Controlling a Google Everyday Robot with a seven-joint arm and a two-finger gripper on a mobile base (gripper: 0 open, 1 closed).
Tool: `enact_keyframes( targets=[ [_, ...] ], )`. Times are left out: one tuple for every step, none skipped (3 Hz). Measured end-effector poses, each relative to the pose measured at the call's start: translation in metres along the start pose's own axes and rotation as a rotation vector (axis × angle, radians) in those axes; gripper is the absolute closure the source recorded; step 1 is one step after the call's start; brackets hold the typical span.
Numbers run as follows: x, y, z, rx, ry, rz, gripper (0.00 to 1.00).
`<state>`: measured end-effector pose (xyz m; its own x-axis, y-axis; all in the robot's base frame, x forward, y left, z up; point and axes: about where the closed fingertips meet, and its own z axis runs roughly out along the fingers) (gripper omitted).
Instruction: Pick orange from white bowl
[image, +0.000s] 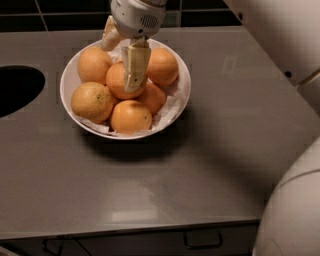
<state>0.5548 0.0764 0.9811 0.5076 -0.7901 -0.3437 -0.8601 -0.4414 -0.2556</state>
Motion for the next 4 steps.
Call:
enact_keyframes(
  targets=[
    [-0.001,-0.004,0.006,-0.019,-0.012,-0.018,0.20],
    [0.000,-0.005,0.013,-0.034,-0.025,-0.024,0.20],
    [0.000,-0.005,0.016,-0.040,-0.031,-0.026,0.20],
    [0.001,-0.001,0.019,-0.050,-0.036,-0.020,0.20]
  ],
)
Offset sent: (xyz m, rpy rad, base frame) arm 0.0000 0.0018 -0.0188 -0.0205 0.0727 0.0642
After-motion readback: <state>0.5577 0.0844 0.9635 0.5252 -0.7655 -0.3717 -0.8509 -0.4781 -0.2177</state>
